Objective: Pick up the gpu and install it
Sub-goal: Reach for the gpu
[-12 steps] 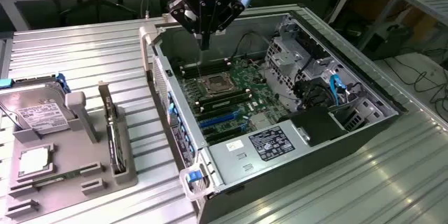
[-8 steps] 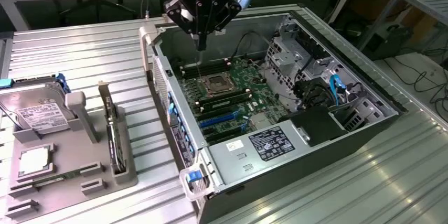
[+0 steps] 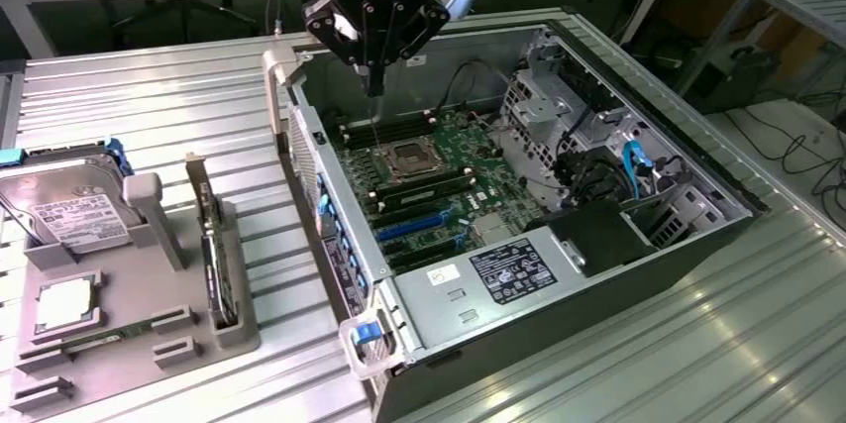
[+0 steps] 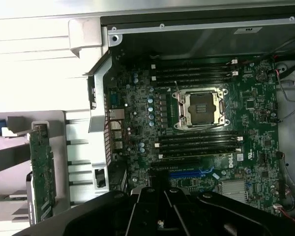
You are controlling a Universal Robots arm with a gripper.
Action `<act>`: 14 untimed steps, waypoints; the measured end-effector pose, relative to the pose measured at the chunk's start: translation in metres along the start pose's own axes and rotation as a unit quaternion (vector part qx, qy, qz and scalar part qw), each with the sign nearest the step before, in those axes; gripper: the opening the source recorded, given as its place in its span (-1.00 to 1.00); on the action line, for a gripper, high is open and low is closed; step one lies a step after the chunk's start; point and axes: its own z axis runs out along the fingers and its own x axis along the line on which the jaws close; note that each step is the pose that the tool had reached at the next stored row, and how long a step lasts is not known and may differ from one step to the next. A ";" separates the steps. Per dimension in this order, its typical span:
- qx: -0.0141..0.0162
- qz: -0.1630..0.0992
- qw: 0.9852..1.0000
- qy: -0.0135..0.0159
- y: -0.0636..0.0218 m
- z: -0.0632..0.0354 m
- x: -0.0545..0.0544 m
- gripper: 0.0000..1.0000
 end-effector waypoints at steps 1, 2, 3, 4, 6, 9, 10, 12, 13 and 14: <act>0.000 0.000 1.000 0.000 -0.0001 0.0000 0.001 -0.79; 0.000 0.000 1.000 0.000 -0.0001 -0.0001 0.001 -0.79; 0.000 0.000 1.000 0.000 -0.0001 -0.0001 0.002 -0.79; 0.000 0.000 1.000 0.000 -0.0002 -0.0001 0.002 -0.79; 0.000 0.000 1.000 0.000 -0.0003 -0.0001 0.004 -0.79; 0.000 0.000 1.000 0.000 -0.0004 -0.0002 0.005 -0.79; 0.000 0.000 1.000 0.000 -0.0005 -0.0002 0.006 -0.79; 0.000 0.000 1.000 0.000 -0.0006 -0.0002 0.007 -0.79; 0.000 0.000 1.000 0.000 -0.0006 -0.0003 0.008 -0.79; 0.000 0.000 1.000 0.000 -0.0007 -0.0003 0.009 -0.79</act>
